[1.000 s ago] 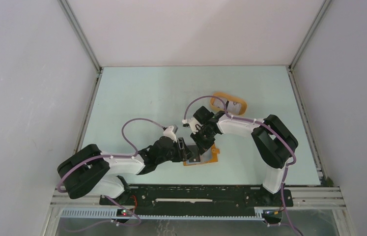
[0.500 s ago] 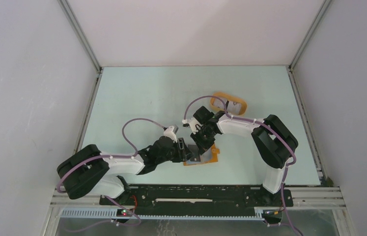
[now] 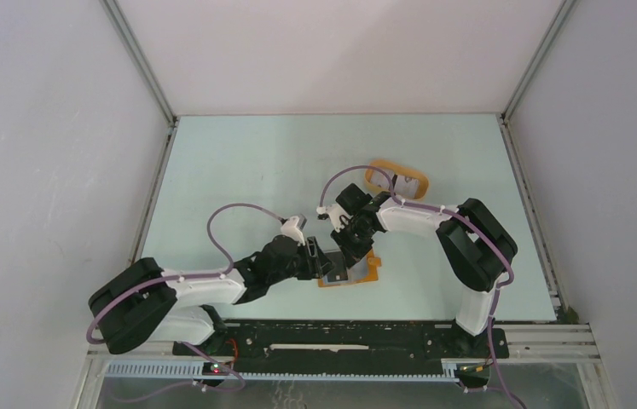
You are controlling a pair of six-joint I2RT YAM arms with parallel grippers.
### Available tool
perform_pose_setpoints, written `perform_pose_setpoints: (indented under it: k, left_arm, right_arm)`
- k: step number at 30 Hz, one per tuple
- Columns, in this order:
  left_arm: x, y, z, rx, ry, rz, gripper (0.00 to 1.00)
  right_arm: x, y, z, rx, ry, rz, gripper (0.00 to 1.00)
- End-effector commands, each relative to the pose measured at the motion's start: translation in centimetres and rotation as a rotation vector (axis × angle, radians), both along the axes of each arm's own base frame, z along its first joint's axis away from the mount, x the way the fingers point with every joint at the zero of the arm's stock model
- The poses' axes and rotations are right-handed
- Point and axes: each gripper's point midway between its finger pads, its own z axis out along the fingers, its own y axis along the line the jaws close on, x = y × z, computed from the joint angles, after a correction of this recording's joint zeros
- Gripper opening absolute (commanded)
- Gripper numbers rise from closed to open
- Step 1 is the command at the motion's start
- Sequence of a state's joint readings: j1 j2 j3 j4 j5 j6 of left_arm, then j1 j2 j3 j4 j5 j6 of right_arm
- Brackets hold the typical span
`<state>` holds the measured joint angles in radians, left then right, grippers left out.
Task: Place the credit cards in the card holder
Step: Insert the credit card into the card holder.
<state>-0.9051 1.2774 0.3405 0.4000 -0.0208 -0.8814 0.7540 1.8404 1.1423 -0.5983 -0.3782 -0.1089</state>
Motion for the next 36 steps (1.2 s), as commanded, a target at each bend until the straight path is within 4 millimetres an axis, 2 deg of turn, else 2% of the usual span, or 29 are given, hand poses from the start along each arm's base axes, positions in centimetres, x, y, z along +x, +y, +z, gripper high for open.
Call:
perform_pose_setpoints:
  k: [1, 7, 17, 36]
  left_arm:
    - [1.1, -0.3, 1.9, -0.012, -0.064, 0.011, 0.54]
    - [1.2, -0.6, 2.2, -0.022, -0.069, 0.004, 0.54]
    - [1.3, -1.4, 1.5, -0.041, -0.045, -0.008, 0.54]
    - [1.3, -1.3, 0.6, -0.023, -0.023, -0.006, 0.55]
  right_arm:
    - [0.3, 0.5, 0.0, 0.008, 0.003, 0.003, 0.11]
    - [0.3, 0.5, -0.1, 0.008, 0.004, 0.005, 0.11]
    - [0.3, 0.5, -0.1, 0.009, 0.006, 0.003, 0.11]
    - [0.2, 0.5, 0.0, 0.01, 0.007, 0.004, 0.11]
